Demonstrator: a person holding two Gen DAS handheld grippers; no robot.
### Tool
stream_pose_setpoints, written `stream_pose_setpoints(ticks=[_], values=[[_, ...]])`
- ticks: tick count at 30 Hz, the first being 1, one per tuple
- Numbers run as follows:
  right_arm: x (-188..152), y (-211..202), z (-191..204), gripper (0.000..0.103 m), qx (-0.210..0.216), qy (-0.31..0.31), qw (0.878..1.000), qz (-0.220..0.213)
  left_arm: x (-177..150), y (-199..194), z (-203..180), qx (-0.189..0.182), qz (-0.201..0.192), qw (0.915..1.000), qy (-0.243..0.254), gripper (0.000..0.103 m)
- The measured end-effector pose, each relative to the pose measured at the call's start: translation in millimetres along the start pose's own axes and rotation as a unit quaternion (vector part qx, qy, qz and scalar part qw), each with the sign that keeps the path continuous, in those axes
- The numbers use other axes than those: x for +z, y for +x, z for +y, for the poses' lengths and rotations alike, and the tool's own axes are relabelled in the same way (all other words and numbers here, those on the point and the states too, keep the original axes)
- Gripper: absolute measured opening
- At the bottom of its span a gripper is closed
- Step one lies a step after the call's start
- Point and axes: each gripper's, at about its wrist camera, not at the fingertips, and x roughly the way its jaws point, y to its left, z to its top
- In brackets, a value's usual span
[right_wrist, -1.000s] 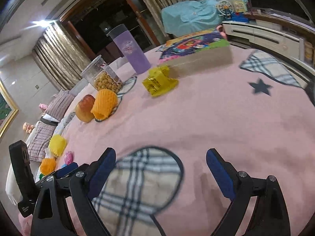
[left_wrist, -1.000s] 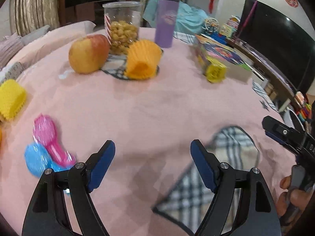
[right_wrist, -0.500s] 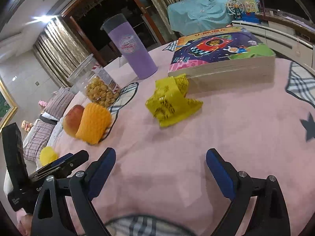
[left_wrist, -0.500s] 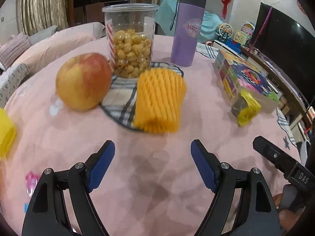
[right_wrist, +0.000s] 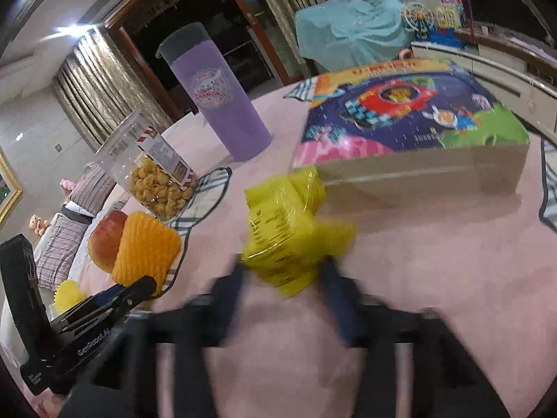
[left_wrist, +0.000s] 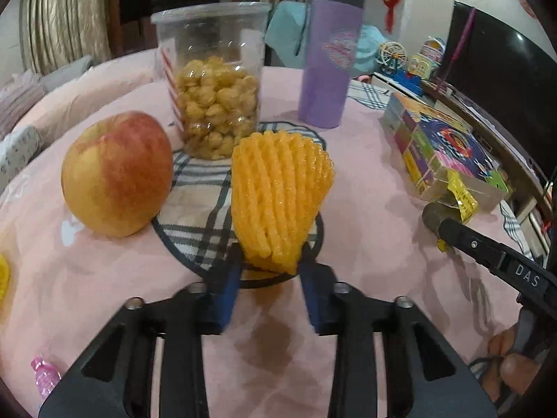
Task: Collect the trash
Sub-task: 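Grasp the orange foam net with the left tool while the right tool grasps the yellow snack bag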
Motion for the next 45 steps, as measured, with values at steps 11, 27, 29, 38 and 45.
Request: stream_pose_setpoints(ticks=[11,27,29,38,45], values=[[-35,-73,-25,0.005,0.008,0.008,1.0,-0.021,-36,-55,-40,-0.068,0.006,0.9975,0.017,0.014],[-66,-134,-27,0.086,0.033,0.027,0.998,-0.044,-90,-109,-57,-0.108,0.02,0.994,-0.003,0.014],[-63,-122,-17,0.086,0.03,0.012,0.999,-0.042,-93,-108,-48,-0.103,0.025,0.9943,-0.009,0.014],[-36,-43,-6,0.085,0.022,0.017,1.0,0.002,-95,-99,-28,-0.097,0.036,0.9945,-0.018,0.014],[-38,-33,-6,0.036,0.013,0.007,1.0,0.015,-96,-95,-37,-0.103,0.039,0.9939,-0.012,0.014]])
